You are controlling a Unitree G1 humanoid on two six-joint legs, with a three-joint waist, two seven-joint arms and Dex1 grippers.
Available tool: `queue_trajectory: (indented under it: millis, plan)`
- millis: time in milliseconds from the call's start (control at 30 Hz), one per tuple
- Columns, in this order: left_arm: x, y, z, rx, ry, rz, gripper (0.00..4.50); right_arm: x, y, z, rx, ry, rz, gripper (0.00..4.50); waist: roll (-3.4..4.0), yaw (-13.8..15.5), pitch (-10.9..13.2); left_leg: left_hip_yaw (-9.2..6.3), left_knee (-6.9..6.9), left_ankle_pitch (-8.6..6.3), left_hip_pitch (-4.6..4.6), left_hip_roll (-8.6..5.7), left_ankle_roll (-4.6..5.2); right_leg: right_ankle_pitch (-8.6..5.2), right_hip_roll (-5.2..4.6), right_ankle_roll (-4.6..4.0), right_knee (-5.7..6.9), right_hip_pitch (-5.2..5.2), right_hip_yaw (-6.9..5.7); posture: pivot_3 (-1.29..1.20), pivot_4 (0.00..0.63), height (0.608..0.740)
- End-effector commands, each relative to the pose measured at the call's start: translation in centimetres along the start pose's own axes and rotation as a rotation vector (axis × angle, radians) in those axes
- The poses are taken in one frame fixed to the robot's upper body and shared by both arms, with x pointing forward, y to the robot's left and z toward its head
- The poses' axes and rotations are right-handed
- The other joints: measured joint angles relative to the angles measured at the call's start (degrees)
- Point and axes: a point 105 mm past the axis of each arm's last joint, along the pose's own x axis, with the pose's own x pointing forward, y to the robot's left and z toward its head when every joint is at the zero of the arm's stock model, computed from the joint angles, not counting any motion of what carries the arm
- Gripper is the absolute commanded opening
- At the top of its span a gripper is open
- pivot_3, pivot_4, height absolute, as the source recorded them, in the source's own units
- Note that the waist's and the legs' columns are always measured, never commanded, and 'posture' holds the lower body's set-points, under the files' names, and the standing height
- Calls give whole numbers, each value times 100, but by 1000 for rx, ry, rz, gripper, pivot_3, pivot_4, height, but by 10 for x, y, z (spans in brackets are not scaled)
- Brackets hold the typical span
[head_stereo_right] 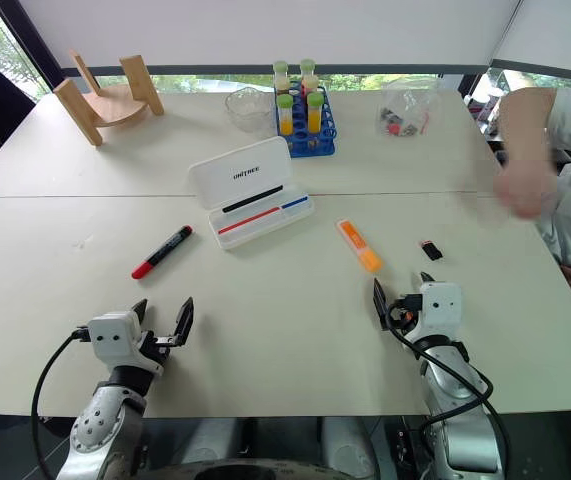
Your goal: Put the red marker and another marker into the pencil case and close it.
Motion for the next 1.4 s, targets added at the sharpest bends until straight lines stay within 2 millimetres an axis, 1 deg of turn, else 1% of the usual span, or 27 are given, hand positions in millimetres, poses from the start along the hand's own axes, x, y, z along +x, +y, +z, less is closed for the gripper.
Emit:
queue_trajectory:
  millis: [33, 367, 733, 933, 1033, 1133, 1167, 1200, 1233, 1267, 1300, 1367, 1400]
  plan:
    - [-1, -1, 5, 7, -25, -8, 4443, -2, -3, 11, -7, -39, -5, 4500, 0, 0, 0, 0, 0, 0, 0, 0, 0, 0, 0, 0, 0, 0, 0, 0, 150, 740]
    - [-1, -1, 7, 1, -34, -6, 4443, 0, 1, 15, -5, -40, -6, 4500, 0, 0, 0, 0, 0, 0, 0, 0, 0, -1, 0, -1, 0, 0, 0, 0, 150, 740]
    - [-2, -2, 8, 4, -36, -9, 4443, -2, -4, 9, -6, -32, -9, 4500, 0, 0, 0, 0, 0, 0, 0, 0, 0, -1, 0, -1, 0, 0, 0, 0, 150, 740]
    - [-2, -2, 9, 11, -38, -14, 4443, -2, -5, 9, -10, -35, -10, 4500, 0, 0, 0, 0, 0, 0, 0, 0, 0, -1, 0, -1, 0, 0, 0, 0, 150, 740]
    - [3, -4, 22, 58, -74, -74, 4443, -1, -7, 14, -33, -53, 19, 4500, 0, -1, 0, 1, 0, 0, 0, 0, 0, -1, 0, -1, 0, 0, 0, 0, 150, 740]
    - [15, -7, 45, 88, -117, -179, 4443, 0, -4, 28, -57, -87, 128, 4500, 4, 9, 4, 2, 2, 0, -1, -1, 0, -1, 2, -2, 1, 1, -4, 0, 150, 740]
    - [21, -14, 58, 120, -137, -273, 4443, 0, 0, 39, -73, -106, 198, 4500, 5, 8, 4, 1, 7, 0, 1, 0, 0, -1, 4, -3, 1, 5, -5, 0, 150, 740]
    - [25, -18, 67, 145, -147, -337, 4443, -1, 2, 46, -84, -117, 245, 4500, 9, 12, 7, 1, 9, 0, 4, 0, 0, -1, 4, -3, 1, 9, -5, 0, 150, 740]
    - [31, -22, 77, 167, -149, -419, 4443, -2, 8, 57, -131, -138, 332, 4500, 10, 1, 7, 0, 14, 1, 6, -1, 1, -1, 4, -3, 5, 13, -5, 0, 150, 740]
    - [41, -29, 90, 188, -150, -523, 4443, -5, 12, 69, -172, -135, 438, 4500, 20, 1, 13, 1, 14, 1, 8, 0, 1, 0, 5, -2, 8, 13, -5, 0, 150, 740]
    - [50, -34, 100, 205, -136, -606, 4443, -7, 14, 77, -203, -122, 521, 4500, 28, 9, 28, 1, 17, 1, 12, -1, 1, 0, 5, -2, 12, 19, -5, 0, 150, 740]
    - [64, -42, 112, 232, -118, -718, 4443, -9, 17, 88, -219, -89, 619, 4500, 28, 0, 29, -2, 27, 3, 12, -3, 3, 1, 9, -1, 23, 17, -7, 0, 150, 740]
    - [69, -44, 115, 241, -114, -750, 4443, -9, 17, 91, -216, -78, 641, 4500, 27, -5, 27, -3, 27, 3, 19, -2, 3, 7, 10, 12, 25, 25, -8, 0, 150, 740]
